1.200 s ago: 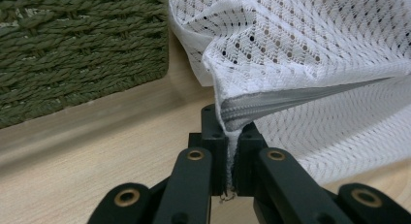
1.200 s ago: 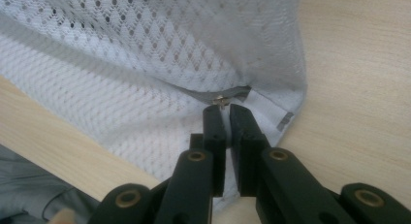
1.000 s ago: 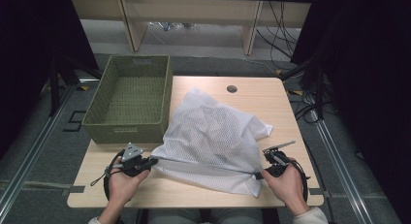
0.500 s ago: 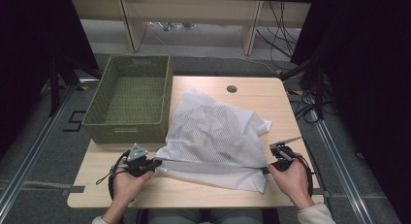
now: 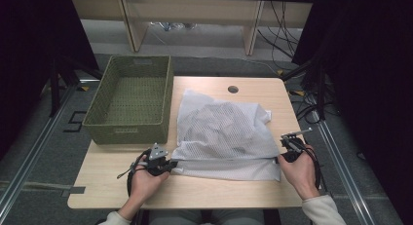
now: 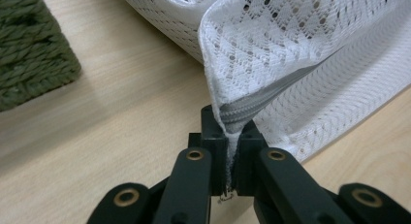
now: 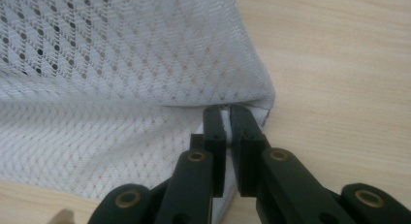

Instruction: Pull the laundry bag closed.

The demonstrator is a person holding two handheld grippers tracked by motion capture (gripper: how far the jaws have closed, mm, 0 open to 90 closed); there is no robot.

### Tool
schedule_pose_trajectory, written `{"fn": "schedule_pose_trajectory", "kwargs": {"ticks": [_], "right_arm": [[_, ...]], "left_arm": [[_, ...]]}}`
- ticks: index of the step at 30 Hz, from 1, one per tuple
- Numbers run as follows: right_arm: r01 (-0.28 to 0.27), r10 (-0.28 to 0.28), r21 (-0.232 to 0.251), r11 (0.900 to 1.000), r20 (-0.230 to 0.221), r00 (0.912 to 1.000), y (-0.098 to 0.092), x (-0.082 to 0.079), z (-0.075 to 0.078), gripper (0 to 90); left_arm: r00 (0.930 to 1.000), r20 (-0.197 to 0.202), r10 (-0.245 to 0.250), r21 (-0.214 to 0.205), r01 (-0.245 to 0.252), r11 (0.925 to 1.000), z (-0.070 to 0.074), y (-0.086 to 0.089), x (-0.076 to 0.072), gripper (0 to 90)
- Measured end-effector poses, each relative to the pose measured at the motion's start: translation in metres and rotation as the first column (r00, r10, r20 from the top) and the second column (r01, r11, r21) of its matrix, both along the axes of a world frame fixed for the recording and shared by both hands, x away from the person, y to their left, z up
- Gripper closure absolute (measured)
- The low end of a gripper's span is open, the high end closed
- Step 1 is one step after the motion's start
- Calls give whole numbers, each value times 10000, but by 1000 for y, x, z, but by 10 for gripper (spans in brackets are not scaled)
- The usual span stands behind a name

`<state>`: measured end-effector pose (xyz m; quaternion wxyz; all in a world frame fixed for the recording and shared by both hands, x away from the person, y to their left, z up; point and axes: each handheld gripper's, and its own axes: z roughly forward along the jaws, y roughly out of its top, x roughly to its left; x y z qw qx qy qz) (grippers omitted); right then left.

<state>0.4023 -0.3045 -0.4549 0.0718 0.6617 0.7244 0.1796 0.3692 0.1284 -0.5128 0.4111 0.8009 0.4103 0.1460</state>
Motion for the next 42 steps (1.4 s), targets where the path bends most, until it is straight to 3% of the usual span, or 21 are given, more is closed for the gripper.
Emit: {"fn": "schedule_pose_trajectory", "kwargs": {"ticks": [1,4,9,11,13,16,18,21,22,23,27,28,29,30,32,34,35,37,39,41,42], "right_arm": [[-384,386,-234,9990,104,9992,-2,1,0,868],[-480,486,-445,9979,132,9987,0,0,-1,868],[-544,559,-592,9968,239,9981,4,-1,-1,867],[-600,623,-718,9956,293,9976,7,-2,-1,866],[-579,607,-736,9956,362,9975,11,-4,0,865],[-1183,1244,-953,9884,615,9903,11,-2,-2,861],[-1300,1369,-971,9868,688,9882,13,-4,-3,846],[-1424,1491,-926,9855,695,9864,16,-5,-3,823],[-1243,1309,-887,9883,734,9887,20,-7,-3,818],[-1514,1605,-1003,9834,898,9829,19,-6,-3,814],[-1585,1627,-566,9857,797,9835,28,-10,0,780],[-1748,1788,-498,9833,899,9798,29,-10,0,773],[-1733,1767,-451,9838,907,9801,31,-11,0,767],[-1910,1937,-348,9810,1052,9754,30,-11,0,761],[-1966,1961,-56,9805,1072,9747,32,-12,2,742],[-2205,2166,122,9753,1416,9659,30,-11,1,724],[-2231,2163,336,9742,1422,9659,30,-12,2,718],[-2190,2084,574,9740,1508,9663,27,-11,2,709],[-2124,1983,749,9743,1618,9667,21,-11,4,700],[-1822,1670,838,9797,1621,9725,19,-12,6,696],[-1718,1524,1006,9800,1756,9726,11,-12,8,685]], "left_arm": [[9997,-144,173,-180,-175,9997,-1,-2,-1,863],[9999,-122,100,-305,-104,9995,-1,-1,-2,861],[10000,-59,-6,-79,5,10000,-2,1,-1,851],[9998,-195,65,-202,-69,9998,-2,1,-3,841],[10000,-77,3,-290,-5,9996,-2,1,-4,831],[9999,-122,46,-239,-49,9997,-1,1,-7,820],[9999,42,-103,-197,104,9998,0,2,-7,810],[9999,-28,-115,-246,114,9996,0,2,-9,788],[9999,-5,-161,-199,161,9997,1,3,-9,780],[9999,-5,-161,-199,161,9997,1,3,-9,772],[9999,103,-82,-249,85,9997,4,4,-13,704],[9998,157,-156,-196,159,9997,5,5,-13,689],[9997,226,5,-440,5,9990,5,4,-14,670],[9995,306,24,-372,-13,9993,6,5,-15,651],[9991,429,59,-293,-46,9996,7,9,-17,609],[9989,432,164,-600,-138,9981,8,10,-20,564],[9990,451,68,-448,-48,9990,9,14,-20,546],[9979,591,280,-799,-232,9965,10,16,-23,516],[9967,746,331,-796,-271,9965,13,20,-26,479],[9961,802,371,-914,-298,9954,14,22,-28,446],[9939,1004,454,-1061,-347,9937,16,24,-31,433]]}}
